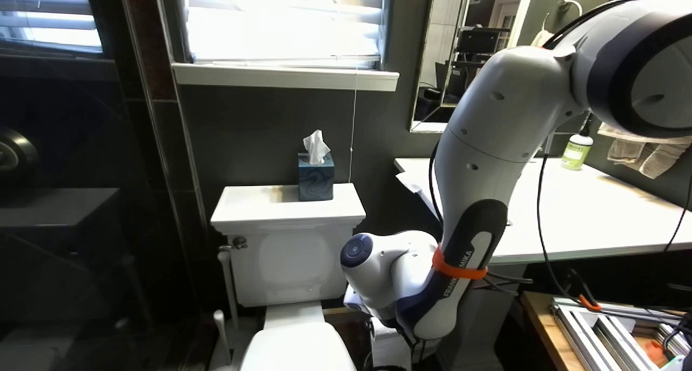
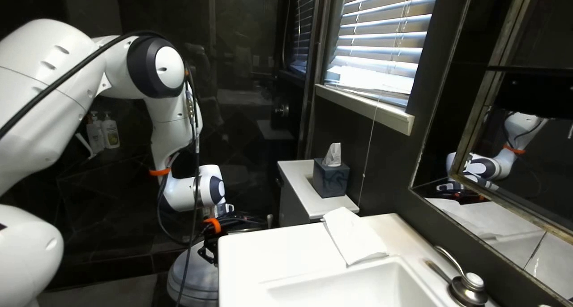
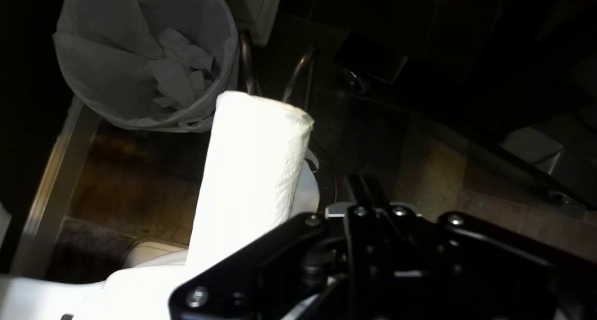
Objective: Put the tissue roll on the tissue holder
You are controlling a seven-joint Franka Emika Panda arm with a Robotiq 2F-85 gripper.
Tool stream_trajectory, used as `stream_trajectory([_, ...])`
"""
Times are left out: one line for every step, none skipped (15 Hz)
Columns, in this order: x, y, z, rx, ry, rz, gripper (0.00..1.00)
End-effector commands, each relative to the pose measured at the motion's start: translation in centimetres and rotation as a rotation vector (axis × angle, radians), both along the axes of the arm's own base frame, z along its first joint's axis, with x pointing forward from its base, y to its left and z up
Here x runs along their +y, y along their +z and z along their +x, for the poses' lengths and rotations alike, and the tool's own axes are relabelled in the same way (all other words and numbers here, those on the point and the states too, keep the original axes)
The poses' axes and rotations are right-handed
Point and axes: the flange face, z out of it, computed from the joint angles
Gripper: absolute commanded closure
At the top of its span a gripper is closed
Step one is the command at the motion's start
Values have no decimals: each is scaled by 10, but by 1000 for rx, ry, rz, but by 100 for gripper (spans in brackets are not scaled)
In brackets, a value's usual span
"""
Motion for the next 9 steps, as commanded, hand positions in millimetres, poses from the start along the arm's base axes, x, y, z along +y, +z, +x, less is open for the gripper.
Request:
stream_trajectory([-10,18,-10,-62,-167,-40,100])
stream_trajectory([-15,19,-8,-72,-218,-59,100])
stream_trajectory([-19,20,-6,-88,-265,-78,100])
stream_trajectory([-21,22,-4,-126,-304,-91,100])
stream_trajectory([-23,24,-2,-158,-343,-107,100])
stream_trajectory([-25,26,1,-200,-374,-123,100])
stream_trajectory([-28,27,6,-244,-401,-143,100])
stream_trajectory([-31,28,12,-292,-423,-164,100])
stream_trajectory([-34,30,18,-336,-456,-183,100])
